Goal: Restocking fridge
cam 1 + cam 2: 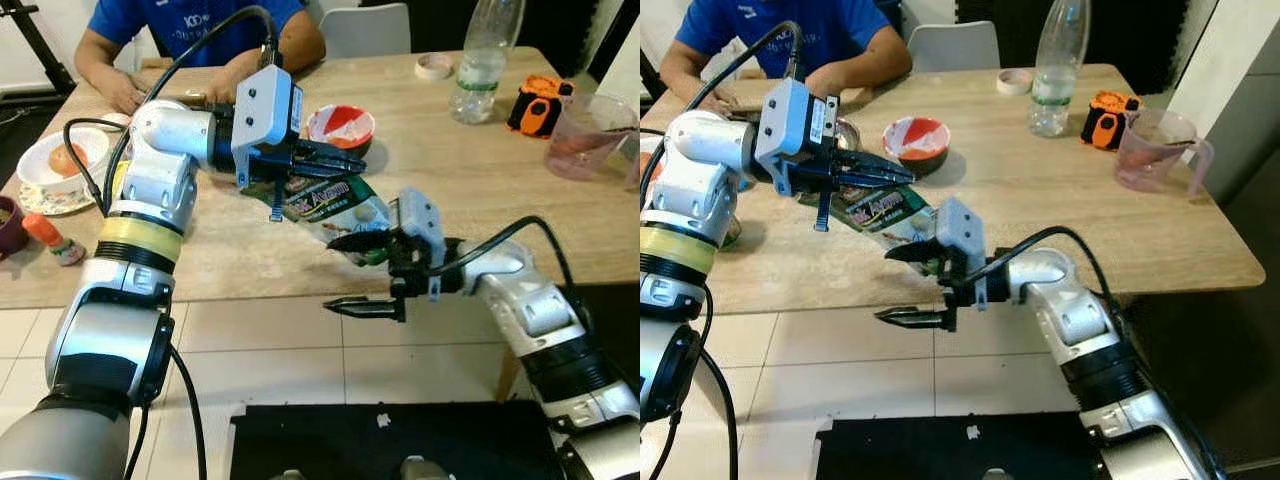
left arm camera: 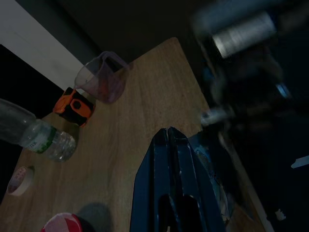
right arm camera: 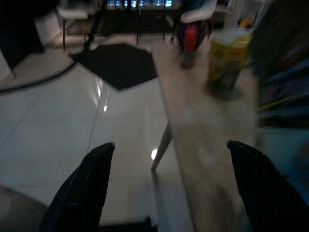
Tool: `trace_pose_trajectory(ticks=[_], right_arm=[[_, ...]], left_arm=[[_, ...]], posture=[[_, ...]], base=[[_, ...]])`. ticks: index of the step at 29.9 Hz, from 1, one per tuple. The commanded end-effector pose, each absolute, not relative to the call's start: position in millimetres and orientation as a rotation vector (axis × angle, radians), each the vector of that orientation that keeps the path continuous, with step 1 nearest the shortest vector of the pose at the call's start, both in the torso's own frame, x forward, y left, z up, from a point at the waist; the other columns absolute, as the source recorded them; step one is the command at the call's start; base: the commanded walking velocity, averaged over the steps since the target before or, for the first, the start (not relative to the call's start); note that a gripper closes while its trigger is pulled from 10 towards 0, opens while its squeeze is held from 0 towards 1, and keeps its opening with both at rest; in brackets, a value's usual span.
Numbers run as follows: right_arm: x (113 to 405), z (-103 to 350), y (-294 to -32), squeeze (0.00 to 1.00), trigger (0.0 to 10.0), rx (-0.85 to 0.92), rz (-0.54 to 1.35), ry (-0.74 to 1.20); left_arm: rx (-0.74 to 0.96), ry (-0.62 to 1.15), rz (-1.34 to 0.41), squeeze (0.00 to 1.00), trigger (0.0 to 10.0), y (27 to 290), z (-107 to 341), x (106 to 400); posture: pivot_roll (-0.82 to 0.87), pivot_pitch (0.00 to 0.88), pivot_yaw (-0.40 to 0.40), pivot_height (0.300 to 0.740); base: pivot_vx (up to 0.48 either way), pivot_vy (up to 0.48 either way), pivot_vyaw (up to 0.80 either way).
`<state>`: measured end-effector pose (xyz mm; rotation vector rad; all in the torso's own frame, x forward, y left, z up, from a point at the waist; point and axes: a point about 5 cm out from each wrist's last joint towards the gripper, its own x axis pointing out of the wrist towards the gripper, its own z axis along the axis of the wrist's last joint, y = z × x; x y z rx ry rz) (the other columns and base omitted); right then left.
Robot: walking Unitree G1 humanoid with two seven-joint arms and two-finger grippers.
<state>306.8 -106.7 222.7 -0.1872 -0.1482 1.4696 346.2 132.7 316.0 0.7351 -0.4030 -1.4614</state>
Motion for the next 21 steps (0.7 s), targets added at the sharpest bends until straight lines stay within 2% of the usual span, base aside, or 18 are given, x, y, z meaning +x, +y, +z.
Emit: trace_pose_trajectory(ticks=[1, 15, 21], right_arm=[[301, 235, -113, 0.0, 10.0, -0.132, 1.496, -0.208], [305, 260, -146, 0.0, 10.0, -0.09, 1.382, -0.318], [318, 245, -140, 0.0, 10.0, -0.168, 1.274, -0.248]], left_arm=[[0.762, -0.437, -1.462, 0.0, 0.0, 132, 324, 343], [0.766, -0.434, -1.45, 0.0, 0.0, 135, 324, 343], [0.758, -0.437, -1.455, 0.0, 0.0, 134, 323, 343]], posture=[[-0.03, 0.127, 0.046, 0.74], [-0.03, 0.124, 0.043, 0.74], [-0.03, 0.124, 0.045, 0.74]], base=[[0.0, 0.0, 0.0], [0.0, 0.0, 0.0], [0.0, 0.0, 0.0]])
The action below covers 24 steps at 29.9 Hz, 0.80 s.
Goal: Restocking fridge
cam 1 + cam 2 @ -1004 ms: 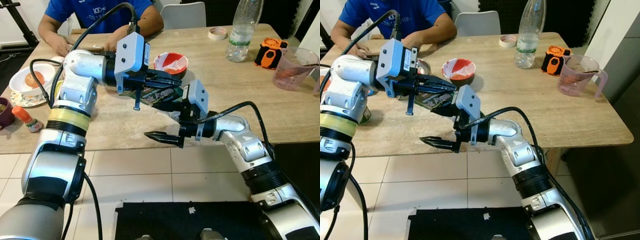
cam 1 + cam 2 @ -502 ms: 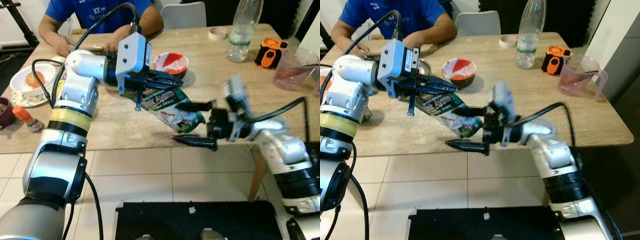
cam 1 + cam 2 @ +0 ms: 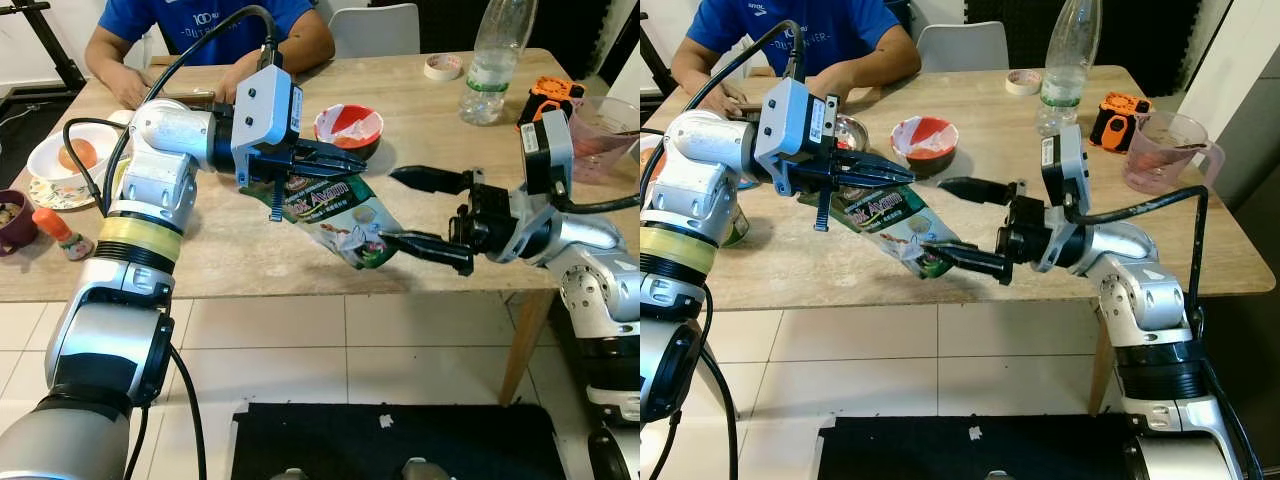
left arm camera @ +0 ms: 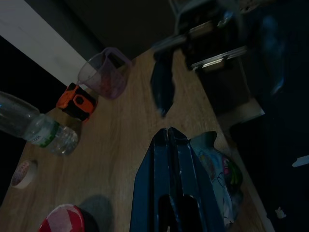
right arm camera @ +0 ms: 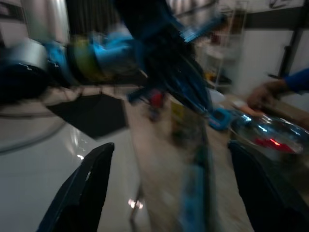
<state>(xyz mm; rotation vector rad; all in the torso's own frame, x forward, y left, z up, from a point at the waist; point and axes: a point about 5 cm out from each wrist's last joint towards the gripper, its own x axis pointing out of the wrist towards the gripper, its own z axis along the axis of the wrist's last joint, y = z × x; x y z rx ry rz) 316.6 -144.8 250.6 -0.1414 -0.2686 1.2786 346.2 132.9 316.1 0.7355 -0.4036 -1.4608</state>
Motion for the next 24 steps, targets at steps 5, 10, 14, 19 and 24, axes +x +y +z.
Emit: trace_pose_trajectory(ticks=[5, 10, 14, 19, 24], right_arm=[[326, 236, -131, 0.0, 10.0, -0.192, 1.222, -0.213], [330, 239, -124, 0.0, 10.0, -0.17, 1.196, -0.247], [331, 237, -120, 0.0, 10.0, -0.167, 1.2, -0.244], [333, 224, -105, 0.0, 10.0, -0.191, 1.205, -0.186], [338, 213, -96, 0.0, 10.0, -0.203, 1.162, -0.132]], left_arm=[[0.752, -0.442, -1.463, 0.0, 0.0, 132, 323, 343], [0.751, -0.446, -1.47, 0.0, 0.0, 131, 324, 342], [0.745, -0.453, -1.478, 0.0, 0.0, 129, 324, 341], [0.73, -0.473, -1.496, 0.0, 0.0, 124, 324, 339], [0.734, -0.484, -1.51, 0.0, 0.0, 120, 325, 337]], posture=[[-0.03, 0.124, 0.045, 0.74], [-0.02, 0.121, 0.046, 0.74], [-0.03, 0.121, 0.045, 0.74], [-0.03, 0.12, 0.044, 0.74], [-0.03, 0.117, 0.047, 0.74]], base=[[0.0, 0.0, 0.0], [0.0, 0.0, 0.0], [0.0, 0.0, 0.0], [0.0, 0.0, 0.0], [0.0, 0.0, 0.0]])
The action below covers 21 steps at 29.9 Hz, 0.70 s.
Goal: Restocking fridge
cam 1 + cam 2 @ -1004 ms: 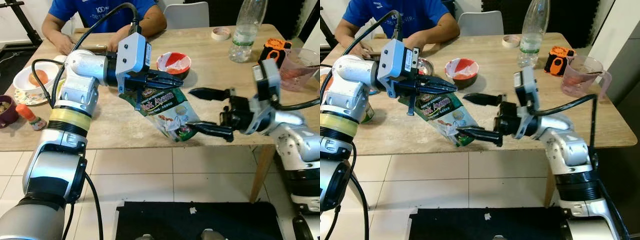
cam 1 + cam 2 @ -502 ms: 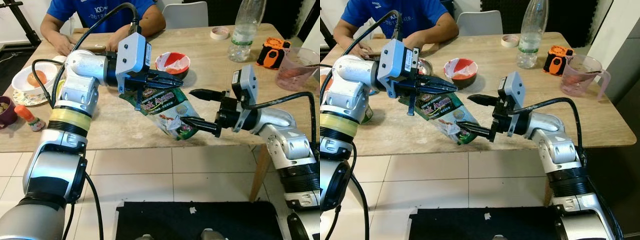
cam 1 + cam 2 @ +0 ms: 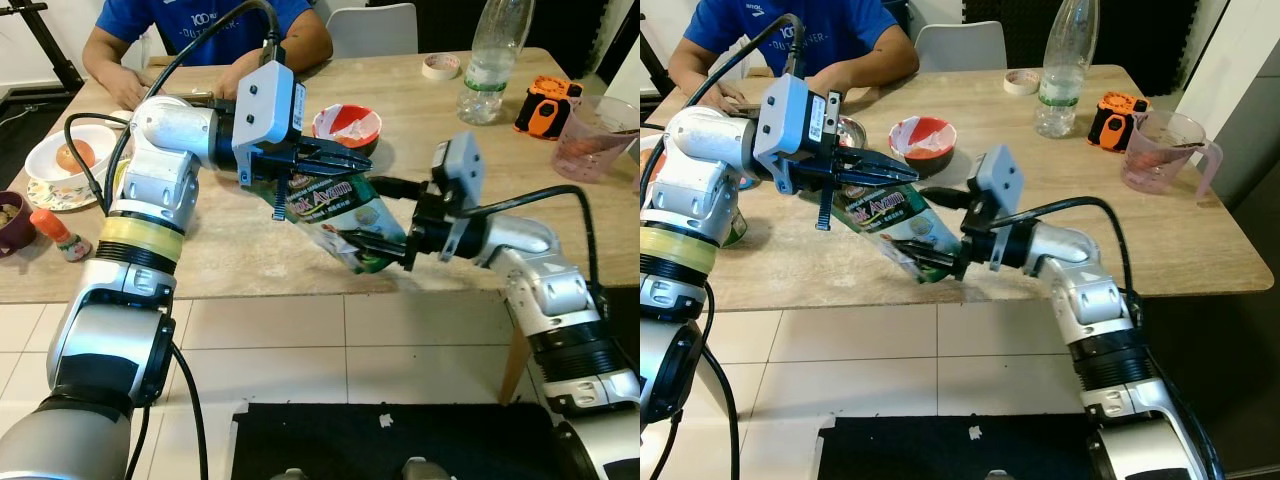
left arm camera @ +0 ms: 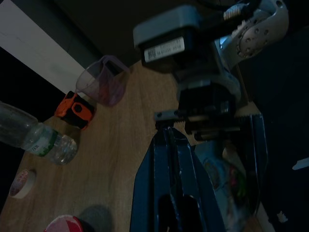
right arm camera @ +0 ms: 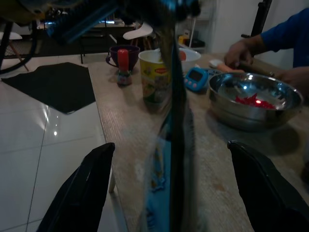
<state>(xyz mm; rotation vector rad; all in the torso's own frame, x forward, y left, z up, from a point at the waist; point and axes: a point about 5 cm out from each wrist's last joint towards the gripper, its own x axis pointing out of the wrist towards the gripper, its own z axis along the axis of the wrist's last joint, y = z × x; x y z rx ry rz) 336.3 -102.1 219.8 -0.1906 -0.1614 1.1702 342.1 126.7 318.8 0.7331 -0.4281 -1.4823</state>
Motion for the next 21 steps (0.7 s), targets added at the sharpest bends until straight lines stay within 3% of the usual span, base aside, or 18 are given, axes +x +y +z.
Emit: trace_pose_trajectory(ticks=[1, 2, 3, 4, 15, 16, 17, 18, 20, 21], right_arm=[[339.2, 213.7, -95.0, 0.0, 6.3, -0.201, 1.146, -0.14], [339.2, 213.7, -95.0, 0.0, 6.3, -0.201, 1.146, -0.14], [340.7, 214.5, -94.5, 0.0, 4.0, -0.196, 1.129, -0.146], [342.1, 215.4, -94.0, 0.0, 0.0, -0.191, 1.116, -0.156], [341.5, 221.1, -91.6, 0.0, 0.0, -0.125, 1.103, -0.221], [341.5, 221.2, -91.5, 0.0, 0.0, -0.121, 1.101, -0.224], [341.4, 221.2, -91.4, 0.0, 0.0, -0.117, 1.099, -0.227], [341.2, 221.2, -91.6, 0.0, 0.0, -0.116, 1.099, -0.228], [341.1, 221.1, -91.7, 0.0, 0.0, -0.116, 1.099, -0.228], [341.2, 220.5, -91.9, 0.0, 0.0, -0.112, 1.092, -0.227]], left_arm=[[0.734, -0.485, -1.513, 0.0, 0.0, 119.2, 325.7, 336.5], [0.734, -0.485, -1.513, 0.0, 0.0, 119.2, 325.7, 336.5], [0.735, -0.486, -1.514, 0.0, 0.0, 119.0, 325.9, 336.3], [0.735, -0.486, -1.516, 0.0, 0.0, 118.5, 326.3, 335.8], [0.718, -0.494, -1.513, 0.0, 0.2, 116.2, 324.0, 334.9], [0.715, -0.497, -1.503, 0.0, 1.2, 116.5, 323.8, 335.5], [0.711, -0.501, -1.491, 0.0, 1.2, 116.9, 323.6, 336.2], [0.704, -0.504, -1.478, 0.0, 3.8, 117.2, 324.0, 337.0], [0.701, -0.506, -1.473, 0.0, 3.8, 117.3, 324.2, 337.2], [0.693, -0.511, -1.453, 0.0, 10.0, 119.3, 324.5, 338.5]], posture=[[-0.03, 0.117, 0.047, 0.74], [-0.03, 0.117, 0.047, 0.74], [-0.03, 0.117, 0.047, 0.74], [-0.03, 0.117, 0.047, 0.74], [-0.03, 0.111, 0.046, 0.74], [-0.03, 0.111, 0.046, 0.74], [-0.03, 0.111, 0.046, 0.74], [-0.03, 0.112, 0.047, 0.74], [-0.03, 0.112, 0.047, 0.74], [-0.03, 0.112, 0.047, 0.74]], base=[[0.0, 0.0, 0.0], [0.0, 0.0, 0.0], [0.0, 0.0, 0.0], [0.0, 0.0, 0.0], [0.0, 0.0, 0.0], [0.0, 0.0, 0.0], [0.0, 0.0, 0.0], [0.0, 0.0, 0.0], [0.0, 0.0, 0.0], [0.0, 0.0, 0.0]])
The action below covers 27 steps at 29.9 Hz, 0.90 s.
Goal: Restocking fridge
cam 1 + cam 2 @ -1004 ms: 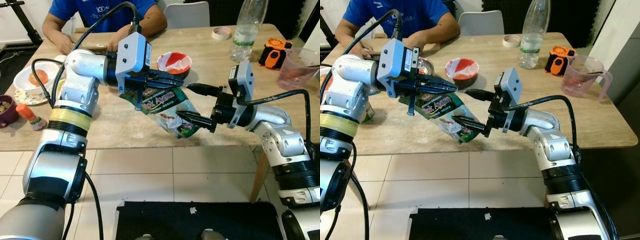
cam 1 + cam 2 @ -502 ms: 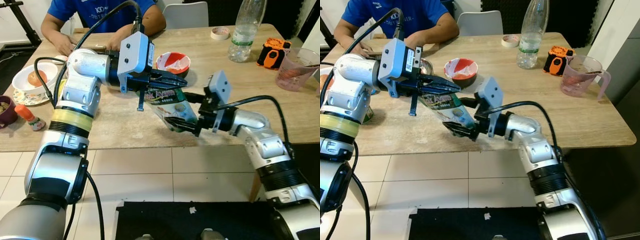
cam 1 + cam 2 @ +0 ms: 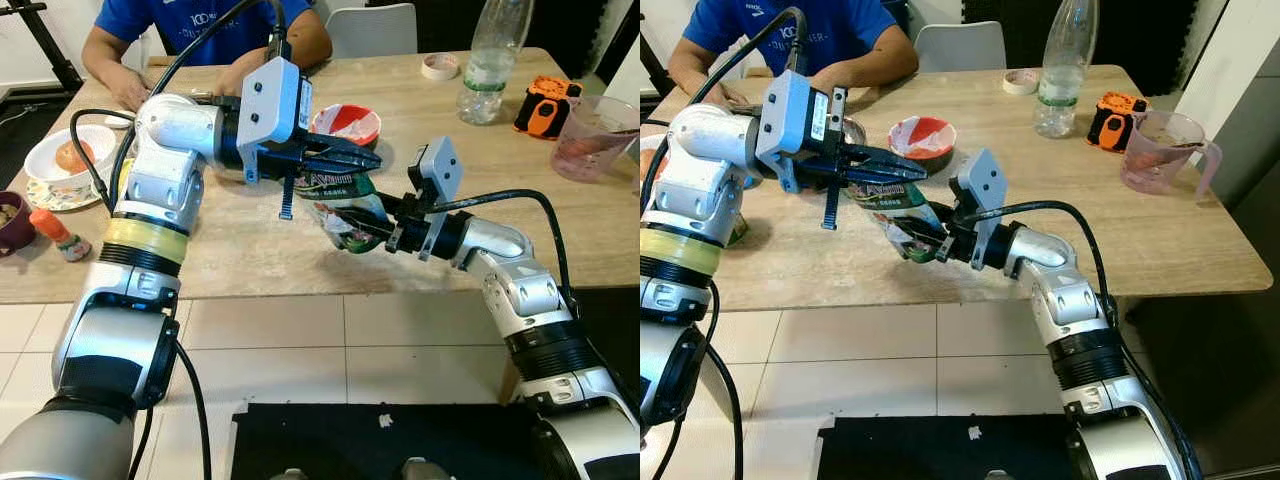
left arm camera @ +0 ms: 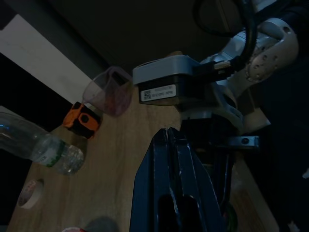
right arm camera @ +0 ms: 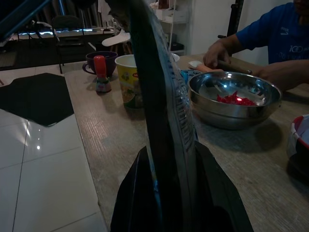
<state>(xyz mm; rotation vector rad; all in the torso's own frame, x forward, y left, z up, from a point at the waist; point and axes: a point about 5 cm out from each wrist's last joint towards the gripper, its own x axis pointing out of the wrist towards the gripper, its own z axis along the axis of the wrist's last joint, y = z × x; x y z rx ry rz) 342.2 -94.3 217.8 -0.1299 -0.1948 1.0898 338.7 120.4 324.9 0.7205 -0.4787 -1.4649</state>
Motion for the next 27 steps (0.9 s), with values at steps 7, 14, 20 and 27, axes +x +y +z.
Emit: trace_pose_trajectory(ticks=[7, 14, 20, 27], right_arm=[[342, 217, -95, 0.0, 0.0, -0.081, 1.039, -0.231], [342, 213, -103, 0.0, 0.0, -0.055, 0.981, -0.23], [347, 212, -117, 0.0, 0.0, -0.018, 0.881, -0.244], [354, 227, -140, 0.0, 0.0, 0.147, 0.723, -0.335]], left_arm=[[0.579, -0.55, -1.324, 1.0, 10.0, 135, 330, 344], [0.447, -0.595, -1.172, 1.0, 10.0, 160, 336, 347], [0.322, -0.65, -1.023, 1.0, 10.0, 188, 341, 348], [0.108, -0.698, -0.846, 1.0, 10.0, 219, 333, 346]], posture=[[-0.03, 0.112, 0.044, 0.74], [-0.03, 0.112, 0.04, 0.74], [-0.03, 0.112, 0.035, 0.74], [-0.02, 0.111, 0.03, 0.74]], base=[[0.0, 0.0, 0.0], [0.0, 0.0, 0.0], [0.0, 0.0, 0.0], [0.0, 0.0, 0.0]])
